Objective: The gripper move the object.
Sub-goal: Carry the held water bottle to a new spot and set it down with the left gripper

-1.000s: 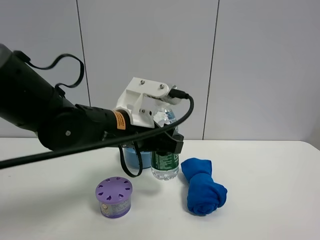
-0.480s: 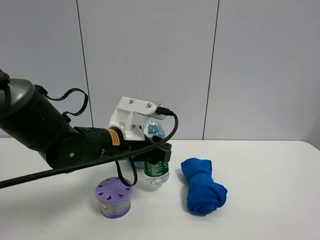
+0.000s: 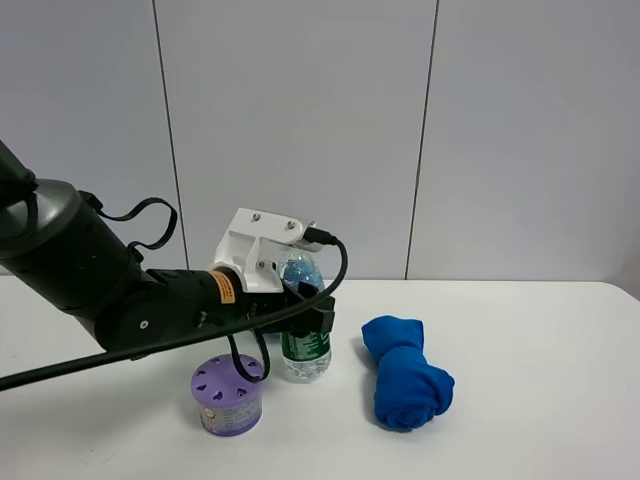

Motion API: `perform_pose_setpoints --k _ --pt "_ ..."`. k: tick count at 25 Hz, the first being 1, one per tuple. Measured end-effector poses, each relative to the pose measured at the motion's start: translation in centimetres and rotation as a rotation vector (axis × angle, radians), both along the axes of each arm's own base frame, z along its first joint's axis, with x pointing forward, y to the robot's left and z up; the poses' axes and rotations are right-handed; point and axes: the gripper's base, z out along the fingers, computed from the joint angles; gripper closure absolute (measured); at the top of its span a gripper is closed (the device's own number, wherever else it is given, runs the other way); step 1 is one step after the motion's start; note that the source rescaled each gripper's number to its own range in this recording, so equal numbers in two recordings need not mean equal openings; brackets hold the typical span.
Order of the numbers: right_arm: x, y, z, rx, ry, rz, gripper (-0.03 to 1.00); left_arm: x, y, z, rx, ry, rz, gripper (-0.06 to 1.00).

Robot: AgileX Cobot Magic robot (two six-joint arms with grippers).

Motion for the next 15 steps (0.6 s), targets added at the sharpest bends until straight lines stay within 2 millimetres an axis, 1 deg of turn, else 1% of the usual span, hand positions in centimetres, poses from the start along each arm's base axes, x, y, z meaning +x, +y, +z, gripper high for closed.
perform_pose_setpoints --k 13,14,15 --pt "0.00 0.00 0.00 0.000 0.000 0.000 -0.03 -0.14 -0.01 -0.38 0.031 0.023 -0.014 0.85" --pt "0.00 0.00 0.00 0.000 0.000 0.000 -0.03 -0.15 -0.01 -0.38 0.024 0.029 -0.012 0.78" --pt "0.00 0.00 0.00 0.000 0.000 0.000 -0.03 -0.11 -0.04 -0.29 0.008 0.030 -0.008 0.65"
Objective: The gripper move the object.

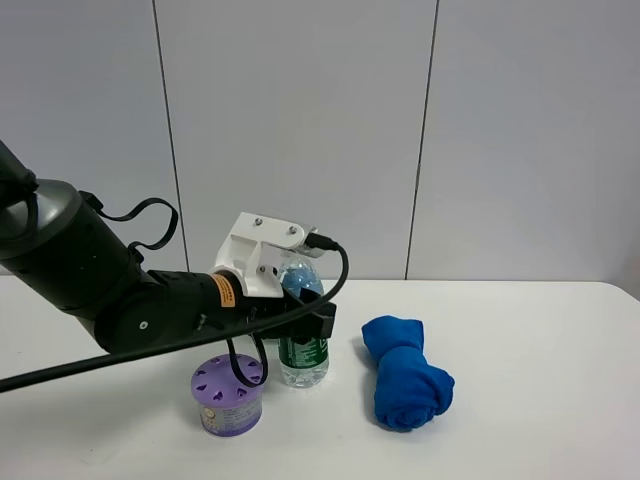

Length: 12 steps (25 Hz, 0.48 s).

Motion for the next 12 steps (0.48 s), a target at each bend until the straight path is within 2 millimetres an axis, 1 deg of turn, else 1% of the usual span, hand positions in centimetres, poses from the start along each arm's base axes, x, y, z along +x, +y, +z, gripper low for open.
perform_pose_setpoints --k 2,3,4,6,8,10,12 --pt "0.0 0.0 0.0 0.000 0.000 0.000 -0.03 0.1 -0.1 0.3 -0.041 0.000 0.009 0.40" --pt "0.0 0.0 0.0 0.000 0.000 0.000 -0.03 0.1 -0.1 0.4 -0.055 0.007 0.013 0.31" --pt "0.0 0.0 0.0 0.000 0.000 0.000 -0.03 0.1 -0.1 0.4 -0.062 0.013 0.017 0.26" --pt "0.0 0.0 0.0 0.000 0.000 0.000 -0.03 0.1 -0.1 0.5 -0.070 0.019 0.018 0.21" --pt "0.0 0.0 0.0 0.000 0.000 0.000 -0.03 0.1 -0.1 0.7 -0.078 0.019 0.017 0.20" --pt "0.0 0.0 0.0 0.000 0.000 0.000 -0.03 0.0 -0.2 1.2 -0.094 0.017 0.014 0.20" --pt "0.0 0.0 0.0 0.000 0.000 0.000 -0.03 0.0 -0.2 1.9 -0.115 0.012 0.013 0.15"
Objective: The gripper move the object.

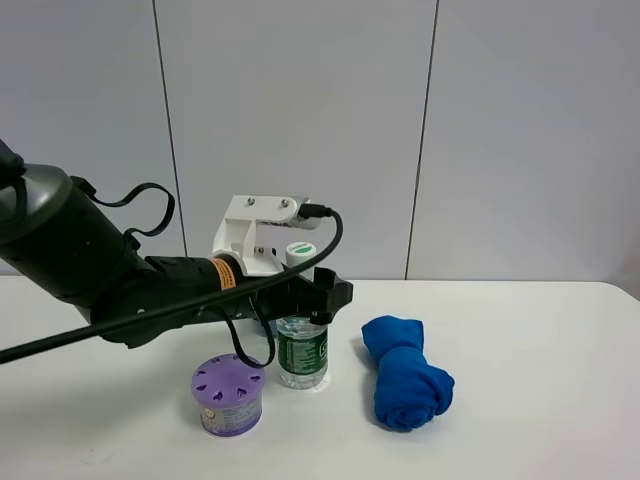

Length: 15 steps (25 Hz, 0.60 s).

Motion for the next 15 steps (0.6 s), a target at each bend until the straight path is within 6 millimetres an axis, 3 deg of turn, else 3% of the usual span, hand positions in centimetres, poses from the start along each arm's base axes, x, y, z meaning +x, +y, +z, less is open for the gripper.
perform_pose_setpoints --k 3,5,10,11,15 --pt "0.0 0.0 0.0 0.000 0.000 0.000 -0.03 -0.1 0.0 1.4 -0.033 -0.020 0.001 0.00" --pt "0.0 0.0 0.0 0.000 0.000 0.000 -0.03 -0.1 0.0 2.7 -0.056 -0.043 0.001 -0.05" --pt "0.0 0.0 0.0 0.000 0.000 0.000 -0.03 -0.6 0.4 7.2 -0.147 -0.112 0.005 -0.06" --pt "0.0 0.0 0.0 0.000 0.000 0.000 -0.03 -0.6 0.4 7.2 -0.147 -0.112 0.005 -0.06" --pt "0.0 0.0 0.0 0.000 0.000 0.000 -0.03 -1.6 1.0 11.5 -0.205 -0.178 0.008 -0.06"
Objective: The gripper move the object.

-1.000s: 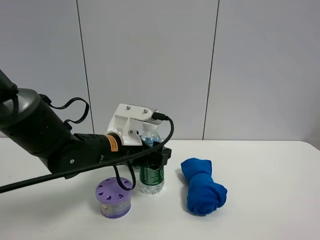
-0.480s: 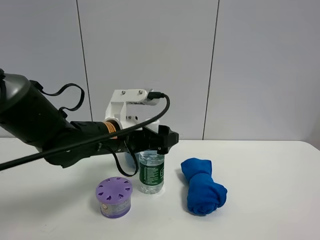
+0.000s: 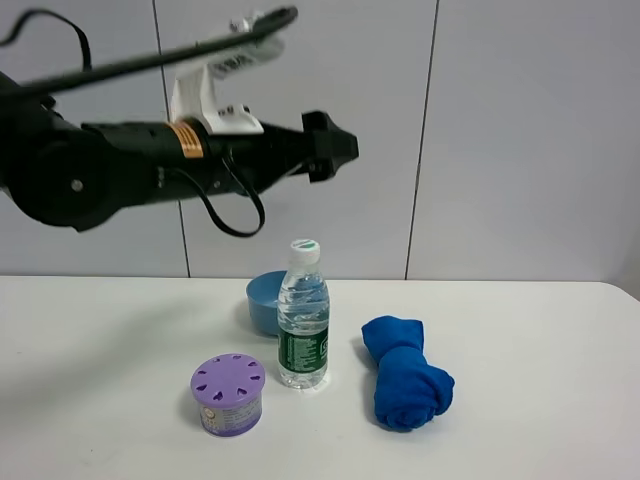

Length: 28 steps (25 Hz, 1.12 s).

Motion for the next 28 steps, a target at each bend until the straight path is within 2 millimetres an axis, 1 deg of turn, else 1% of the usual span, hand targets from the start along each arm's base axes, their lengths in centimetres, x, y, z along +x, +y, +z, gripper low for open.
perform_pose_setpoints --k 1,3,5,7,12,16,19,22,26,28 --pt "0.0 0.0 0.0 0.000 0.000 0.000 -0.03 -0.6 0.5 1.9 -0.012 -0.015 0.011 -0.06" --pt "0.0 0.0 0.0 0.000 0.000 0.000 -0.03 -1.1 1.3 3.9 -0.020 -0.028 0.036 -0.06" --pt "0.0 0.0 0.0 0.000 0.000 0.000 -0.03 -1.3 2.6 5.3 0.012 -0.053 0.070 -0.06" --pt "0.0 0.0 0.0 0.000 0.000 0.000 -0.03 -1.3 3.9 6.2 0.057 -0.066 0.110 -0.06" --pt "0.0 0.0 0.0 0.000 0.000 0.000 -0.03 -1.2 8.4 7.7 0.242 -0.024 0.236 -0.06" --pt "0.0 0.0 0.0 0.000 0.000 0.000 -0.03 -2.0 12.3 8.8 0.377 0.042 0.335 -0.06" --pt "0.0 0.0 0.0 0.000 0.000 0.000 -0.03 -3.2 15.0 9.4 0.462 0.123 0.399 -0.06" --pt "0.0 0.0 0.0 0.000 0.000 0.000 -0.03 -4.8 17.0 10.4 0.508 0.174 0.450 -0.06" --pt "0.0 0.0 0.0 0.000 0.000 0.000 -0.03 -7.7 19.3 12.3 0.522 0.197 0.529 -0.06" --pt "0.0 0.0 0.0 0.000 0.000 0.000 -0.03 -9.7 20.5 13.4 0.524 0.204 0.579 -0.06"
